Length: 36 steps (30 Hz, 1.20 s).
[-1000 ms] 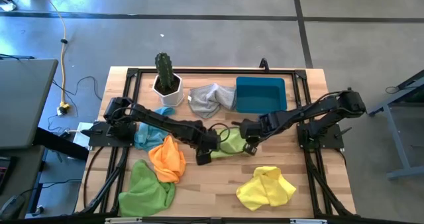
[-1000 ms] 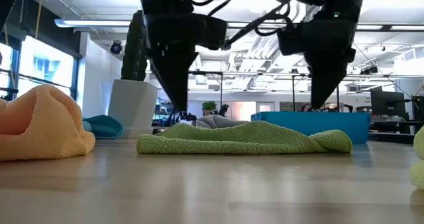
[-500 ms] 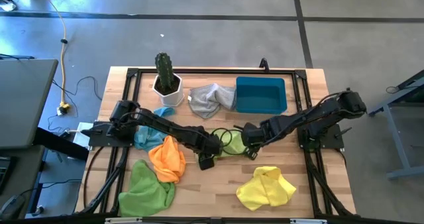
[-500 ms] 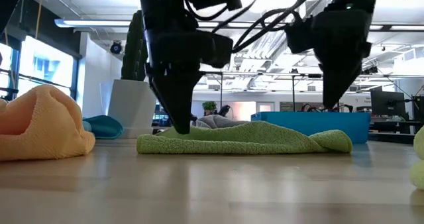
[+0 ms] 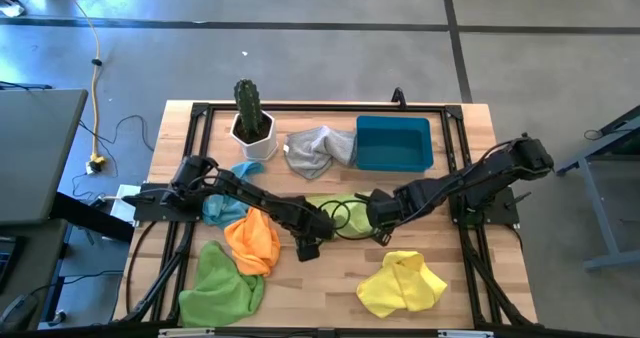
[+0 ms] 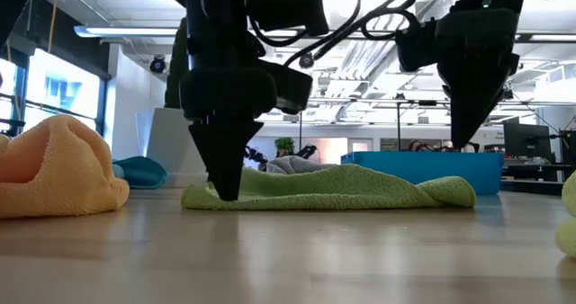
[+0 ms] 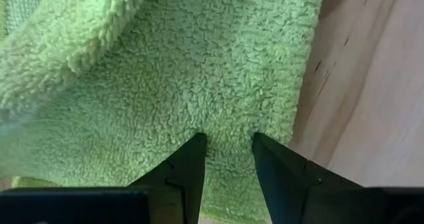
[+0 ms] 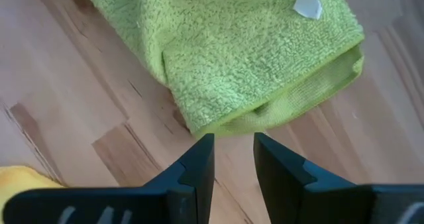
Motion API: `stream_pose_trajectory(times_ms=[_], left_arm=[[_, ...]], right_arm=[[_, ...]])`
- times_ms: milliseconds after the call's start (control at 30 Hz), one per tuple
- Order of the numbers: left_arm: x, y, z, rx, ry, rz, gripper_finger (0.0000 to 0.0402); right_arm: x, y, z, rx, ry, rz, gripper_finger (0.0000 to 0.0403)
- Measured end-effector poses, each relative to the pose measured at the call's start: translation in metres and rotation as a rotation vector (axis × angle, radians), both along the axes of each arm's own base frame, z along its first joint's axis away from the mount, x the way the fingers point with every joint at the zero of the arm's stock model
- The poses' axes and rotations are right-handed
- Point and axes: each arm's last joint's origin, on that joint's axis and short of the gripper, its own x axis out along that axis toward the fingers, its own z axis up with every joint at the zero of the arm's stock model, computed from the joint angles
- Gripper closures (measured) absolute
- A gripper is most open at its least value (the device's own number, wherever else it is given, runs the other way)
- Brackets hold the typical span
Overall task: Fold microfiber towels
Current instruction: Fold the light green microfiber cloth
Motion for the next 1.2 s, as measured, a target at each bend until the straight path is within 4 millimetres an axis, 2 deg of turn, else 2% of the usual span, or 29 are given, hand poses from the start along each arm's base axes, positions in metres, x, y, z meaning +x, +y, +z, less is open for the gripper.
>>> stream_pose_trajectory(times_ms=[267,467,533,700,833,967,1200], left_arm=[[-0.002,-0.010,-0.002,0.002,0.007,-0.018,0.0282],[-0.002,-0.011,-0.002,0.001,0.009,-0.021,0.0282],[-0.002,-0.011,-0.003,0.000,0.010,-0.022,0.0282],[-0.002,-0.011,-0.003,-0.008,0.012,-0.022,0.0282],[-0.003,-0.011,-0.003,-0.010,0.014,-0.023,0.0282],[-0.003,-0.011,-0.003,-0.011,0.014,-0.023,0.0282],[-0.002,-0.011,-0.004,-0.010,0.012,-0.023,0.0282]], right_arm=[[-0.020,0.021,-0.002,-0.089,0.105,0.054,0.0304],[-0.011,0.033,0.000,-0.048,-0.032,0.117,0.0304],[-0.011,0.033,-0.008,-0.032,-0.054,0.125,0.0304],[-0.032,0.033,-0.035,0.058,0.008,0.013,0.0304],[-0.038,0.040,-0.035,0.145,-0.130,-0.002,0.0304],[-0.040,0.038,-0.034,0.097,-0.279,-0.039,0.0304],[-0.037,0.035,-0.036,0.041,-0.332,-0.022,0.0295]])
